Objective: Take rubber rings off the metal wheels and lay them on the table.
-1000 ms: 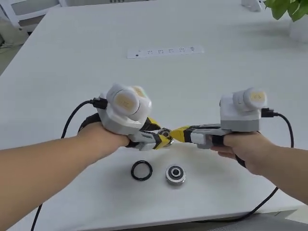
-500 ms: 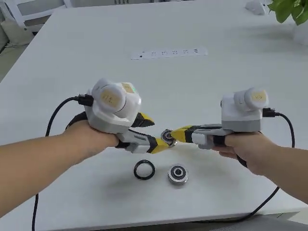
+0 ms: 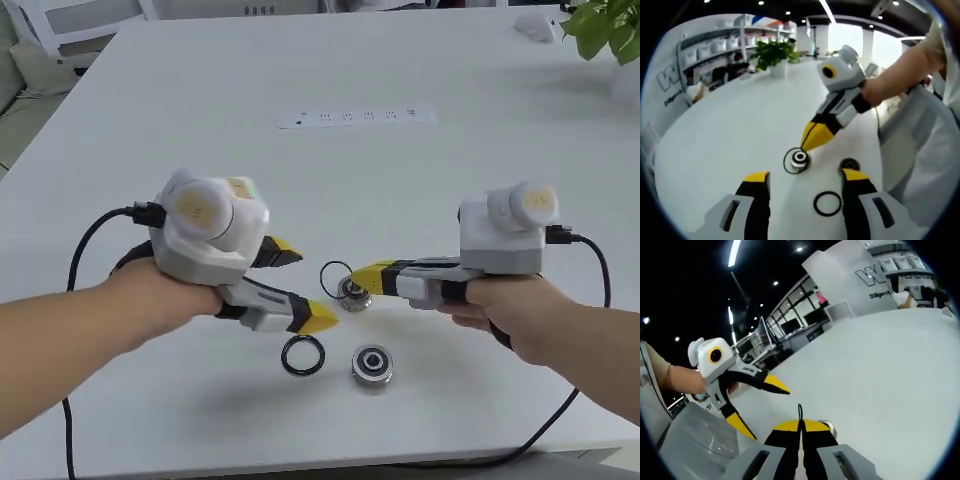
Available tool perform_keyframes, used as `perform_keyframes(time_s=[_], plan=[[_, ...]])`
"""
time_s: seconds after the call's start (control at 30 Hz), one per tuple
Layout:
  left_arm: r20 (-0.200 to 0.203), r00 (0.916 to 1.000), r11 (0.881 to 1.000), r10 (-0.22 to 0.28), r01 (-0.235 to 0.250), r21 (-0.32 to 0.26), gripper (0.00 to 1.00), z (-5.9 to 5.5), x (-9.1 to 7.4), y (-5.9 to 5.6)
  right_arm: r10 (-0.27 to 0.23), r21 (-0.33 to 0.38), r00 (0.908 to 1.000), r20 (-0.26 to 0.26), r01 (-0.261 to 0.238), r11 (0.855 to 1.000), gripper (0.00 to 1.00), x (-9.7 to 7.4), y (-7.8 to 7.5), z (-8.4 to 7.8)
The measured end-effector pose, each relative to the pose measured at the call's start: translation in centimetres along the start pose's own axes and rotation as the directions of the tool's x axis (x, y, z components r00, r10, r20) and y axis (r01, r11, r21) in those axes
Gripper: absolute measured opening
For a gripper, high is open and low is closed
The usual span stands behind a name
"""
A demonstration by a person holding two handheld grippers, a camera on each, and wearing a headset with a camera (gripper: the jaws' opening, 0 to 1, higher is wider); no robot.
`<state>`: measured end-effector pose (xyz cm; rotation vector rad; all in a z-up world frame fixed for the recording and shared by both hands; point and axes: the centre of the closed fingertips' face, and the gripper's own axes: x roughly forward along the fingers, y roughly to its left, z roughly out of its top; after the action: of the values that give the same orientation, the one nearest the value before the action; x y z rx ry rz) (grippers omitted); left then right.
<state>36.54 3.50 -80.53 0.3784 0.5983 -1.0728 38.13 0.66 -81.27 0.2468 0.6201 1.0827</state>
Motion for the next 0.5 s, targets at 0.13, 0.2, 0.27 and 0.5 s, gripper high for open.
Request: perform_keyframes(time_s=[0.13, 0.2, 0.27, 0.5], plan=[[0.012, 0.9999, 1.0, 0.001, -0.001, -0.002, 0.61, 0.0, -0.9, -0.2, 0.008, -0.003, 1.0, 0.003, -0.008, 1.0, 0.0, -0.1, 0.5, 0.3], [0.017, 0.9999, 1.0, 0.0, 0.0, -0.004, 0.62, 0.0, -1.2, -0.4, 0.013, -0.005, 0.9999, 0.003, -0.013, 1.0, 0.0, -0.1, 0.7, 0.5], [0.021, 0.9998, 1.0, -0.001, 0.001, -0.006, 0.63, 0.0, -1.6, -0.6, 0.019, -0.008, 0.9998, 0.002, -0.019, 1.0, 0.0, -0.1, 1.0, 0.5], [0.033, 0.9995, 1.0, 0.001, -0.001, -0.015, 0.66, 0.0, -3.0, -1.3, 0.04, -0.016, 0.9992, 0.001, -0.04, 0.999, 0.0, -0.3, 2.1, 0.8]])
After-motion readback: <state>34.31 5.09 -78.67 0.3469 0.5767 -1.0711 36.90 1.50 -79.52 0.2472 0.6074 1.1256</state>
